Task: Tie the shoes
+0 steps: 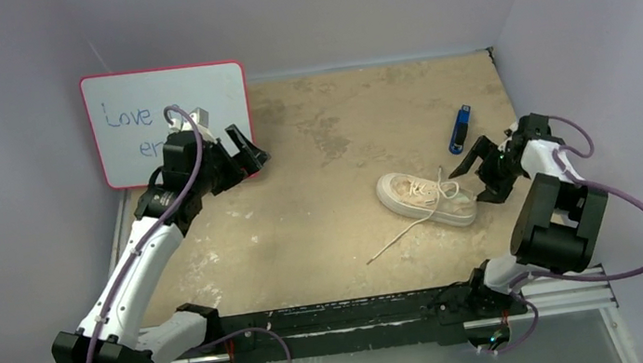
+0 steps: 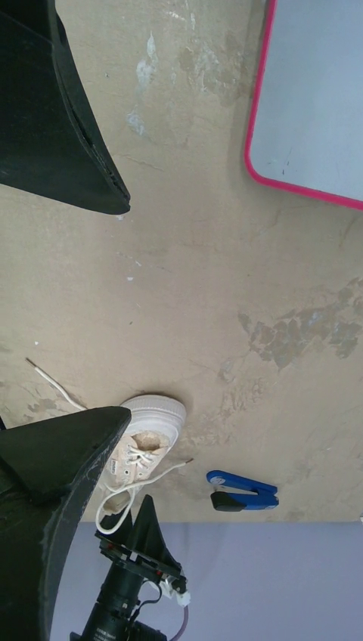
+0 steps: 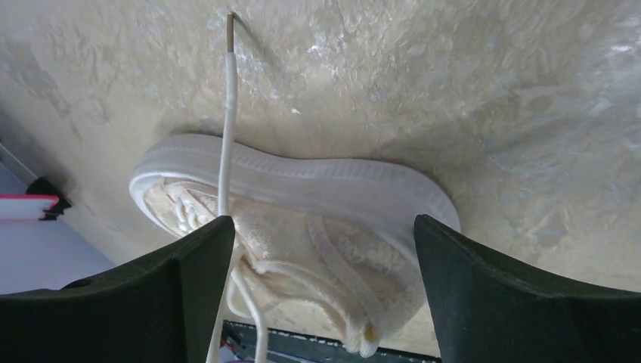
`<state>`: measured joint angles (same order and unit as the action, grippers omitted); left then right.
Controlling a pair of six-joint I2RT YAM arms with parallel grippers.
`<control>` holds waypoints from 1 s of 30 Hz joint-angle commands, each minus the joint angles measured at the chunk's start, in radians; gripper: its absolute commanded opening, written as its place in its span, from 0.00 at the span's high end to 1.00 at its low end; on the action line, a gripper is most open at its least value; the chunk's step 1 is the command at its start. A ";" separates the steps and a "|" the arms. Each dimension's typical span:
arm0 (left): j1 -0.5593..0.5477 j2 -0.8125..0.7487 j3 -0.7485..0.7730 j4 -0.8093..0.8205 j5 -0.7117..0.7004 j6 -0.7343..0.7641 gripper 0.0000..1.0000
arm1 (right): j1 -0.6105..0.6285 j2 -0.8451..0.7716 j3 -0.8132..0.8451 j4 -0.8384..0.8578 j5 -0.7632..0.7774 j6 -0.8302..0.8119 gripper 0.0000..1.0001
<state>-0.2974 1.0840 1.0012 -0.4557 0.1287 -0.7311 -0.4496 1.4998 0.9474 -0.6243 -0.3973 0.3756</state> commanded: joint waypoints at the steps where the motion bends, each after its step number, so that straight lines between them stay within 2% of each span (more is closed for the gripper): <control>1: -0.008 0.002 0.033 0.060 0.031 -0.008 0.01 | 0.013 -0.024 -0.096 0.036 -0.237 -0.020 0.11; 5: -0.008 0.002 0.024 0.053 0.036 -0.011 0.01 | 0.080 -0.079 -0.169 0.088 -0.322 0.049 0.11; 9: -0.008 0.014 0.022 0.025 0.043 -0.011 0.02 | 0.247 -0.141 -0.234 0.191 -0.376 0.216 0.11; 14: -0.008 0.038 0.014 -0.013 0.066 -0.013 0.04 | 0.478 -0.192 -0.273 0.321 -0.355 0.394 0.11; 17: -0.008 0.040 -0.005 -0.005 0.103 -0.018 0.04 | 0.534 -0.201 -0.265 0.344 -0.346 0.425 0.11; 18: -0.009 0.042 -0.016 0.007 0.122 -0.022 0.04 | 0.541 -0.206 -0.255 0.339 -0.340 0.414 0.11; 21: -0.040 0.055 -0.043 0.056 0.178 -0.022 0.04 | 0.540 -0.221 -0.171 0.117 -0.233 0.280 0.11; 23: -0.106 0.092 -0.033 0.069 0.152 0.004 0.04 | 0.533 -0.240 -0.153 0.064 -0.127 0.244 0.11; 25: -0.217 0.146 -0.003 0.068 0.078 0.050 0.05 | 0.484 -0.246 -0.170 0.047 -0.112 0.233 0.15; 28: -0.396 0.256 0.055 0.075 -0.089 0.125 0.13 | 0.362 -0.235 -0.202 0.040 -0.155 0.232 0.24; 30: -0.468 0.328 0.066 0.123 -0.125 0.177 0.26 | 0.338 -0.213 -0.213 0.050 -0.137 0.265 0.29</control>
<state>-0.6235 1.3121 1.0050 -0.4252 0.1364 -0.6792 -0.0395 1.2690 0.7494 -0.5186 -0.5800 0.6395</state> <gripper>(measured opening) 0.848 0.741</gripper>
